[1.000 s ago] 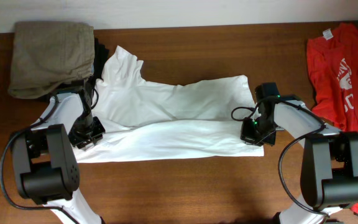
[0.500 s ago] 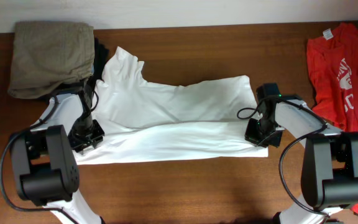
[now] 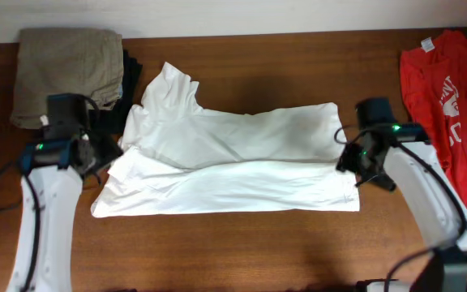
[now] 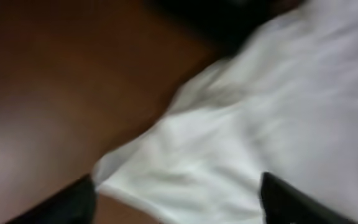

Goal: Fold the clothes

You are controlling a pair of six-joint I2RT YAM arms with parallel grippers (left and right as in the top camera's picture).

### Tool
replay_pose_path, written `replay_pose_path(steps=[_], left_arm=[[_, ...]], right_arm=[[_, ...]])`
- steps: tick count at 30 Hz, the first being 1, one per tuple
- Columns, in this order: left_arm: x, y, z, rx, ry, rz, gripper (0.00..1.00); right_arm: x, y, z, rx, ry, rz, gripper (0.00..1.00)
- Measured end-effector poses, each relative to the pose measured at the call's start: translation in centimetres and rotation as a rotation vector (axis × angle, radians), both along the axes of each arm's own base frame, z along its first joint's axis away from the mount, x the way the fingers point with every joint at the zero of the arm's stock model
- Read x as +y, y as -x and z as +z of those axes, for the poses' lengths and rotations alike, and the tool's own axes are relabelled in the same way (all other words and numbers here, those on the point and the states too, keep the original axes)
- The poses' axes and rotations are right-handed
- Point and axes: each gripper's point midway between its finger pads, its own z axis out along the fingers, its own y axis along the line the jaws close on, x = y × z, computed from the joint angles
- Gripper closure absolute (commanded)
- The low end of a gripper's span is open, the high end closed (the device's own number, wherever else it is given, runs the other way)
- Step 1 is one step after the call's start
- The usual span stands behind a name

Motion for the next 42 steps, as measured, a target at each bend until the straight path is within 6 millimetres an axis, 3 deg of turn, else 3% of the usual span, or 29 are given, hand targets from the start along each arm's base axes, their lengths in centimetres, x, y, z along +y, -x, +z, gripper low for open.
replay_pose_path(steps=[3,6,7,8,10,13,15,19,23,26,29,32,35,42], left_arm=[[-3.1,-3.0,2.4,-0.155,0.052,-0.148,0.01],[-8.3,-6.0,4.8,-0.283,0.095,-0.339,0.01],[-9.2,-6.4,5.2,-0.301,0.1,-0.367,0.01],[-11.7,-7.9,6.3,-0.346,0.113,-0.444,0.01],[-13.7,-9.7,7.0,-0.389,0.111,-0.496,0.01],[-16.5,-14.3,7.5,-0.468,0.092,-0.545,0.01],[-18.0,-16.6,6.0,-0.476,0.087,-0.565,0.01],[-20.1,-20.6,0.7,-0.429,0.085,-0.585,0.02],[-20.5,-23.5,-6.4,-0.328,0.032,-0.618,0.02],[-20.1,-24.4,-10.1,-0.269,-0.032,-0.645,0.11],[-19.5,-24.5,-11.8,-0.235,-0.099,-0.643,0.16],[-19.1,-24.8,-11.8,-0.239,-0.138,-0.636,0.18],[-19.1,-25.2,-11.8,-0.244,-0.154,-0.632,0.28],[-18.8,-24.9,-14.7,-0.189,-0.171,-0.635,0.28]], right_arm=[[0.4,-1.8,2.8,-0.078,-0.017,0.046,0.08],[1.8,-3.6,5.4,-0.158,-0.079,0.117,0.08],[2.4,-3.8,5.8,-0.17,-0.107,0.144,0.08],[2.6,-3.8,5.9,-0.172,-0.118,0.155,0.08],[3.1,-3.6,5.8,-0.161,-0.142,0.172,0.08],[3.4,-3.3,5.7,-0.148,-0.16,0.189,0.08],[3.6,-3.1,5.6,-0.141,-0.168,0.194,0.08],[3.6,-2.6,5.4,-0.12,-0.173,0.196,0.08],[3.7,-2.6,5.4,-0.117,-0.177,0.198,0.08],[3.8,-2.5,5.4,-0.116,-0.178,0.206,0.08],[3.8,-2.5,5.4,-0.116,-0.176,0.217,0.08],[3.8,-2.6,5.4,-0.116,-0.175,0.219,0.08],[3.8,-2.6,5.4,-0.116,-0.175,0.22,0.08],[3.8,-2.6,5.4,-0.116,-0.178,0.221,0.08]])
